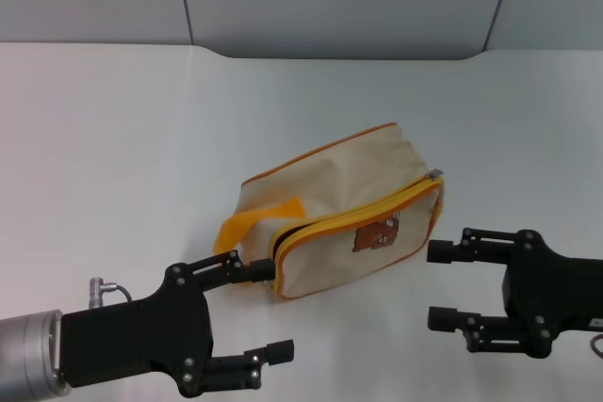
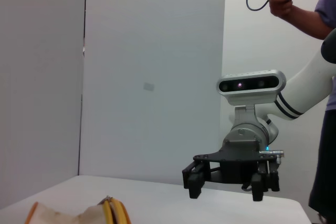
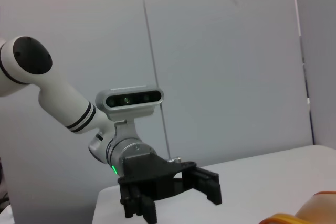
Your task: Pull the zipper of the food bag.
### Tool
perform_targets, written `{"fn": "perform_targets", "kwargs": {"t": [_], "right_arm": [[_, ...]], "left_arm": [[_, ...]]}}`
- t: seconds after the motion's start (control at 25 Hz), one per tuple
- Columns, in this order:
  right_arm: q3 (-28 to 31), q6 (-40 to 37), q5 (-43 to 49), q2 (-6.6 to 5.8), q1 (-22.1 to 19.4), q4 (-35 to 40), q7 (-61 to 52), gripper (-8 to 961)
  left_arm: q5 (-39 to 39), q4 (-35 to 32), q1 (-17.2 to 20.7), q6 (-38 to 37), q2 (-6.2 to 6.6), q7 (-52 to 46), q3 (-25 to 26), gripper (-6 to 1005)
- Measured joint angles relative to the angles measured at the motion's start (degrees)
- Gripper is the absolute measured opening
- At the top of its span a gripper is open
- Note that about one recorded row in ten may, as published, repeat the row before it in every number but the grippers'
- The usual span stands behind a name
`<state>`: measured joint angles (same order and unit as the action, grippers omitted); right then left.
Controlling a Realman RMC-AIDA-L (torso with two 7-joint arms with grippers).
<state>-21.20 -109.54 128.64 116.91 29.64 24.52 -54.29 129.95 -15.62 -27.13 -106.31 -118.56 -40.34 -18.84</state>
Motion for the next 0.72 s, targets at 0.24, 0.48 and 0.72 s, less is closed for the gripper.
{"fn": "perform_targets", "kwargs": {"t": [0.24, 0.48, 0.72], "right_arm": [[-0.33, 0.16, -0.19, 0.05, 0.33, -0.10, -0.19, 695], [0.13, 0.21, -0.33, 0.39, 0.01, 0.08, 0.06, 696], [0.20, 0.29, -0.34, 0.73, -0.03, 0.30, 0.18, 695]], "left_arm": [[-0.11, -0.64, 0.50, 0.04, -0.01, 0.34, 0.37, 813], [-0.15, -0.68, 0.07, 0.58, -0.17, 0.35, 0.39, 813], [-0.15, -0.72, 0.00, 0.61, -0.24, 0.35, 0.39, 813]]}}
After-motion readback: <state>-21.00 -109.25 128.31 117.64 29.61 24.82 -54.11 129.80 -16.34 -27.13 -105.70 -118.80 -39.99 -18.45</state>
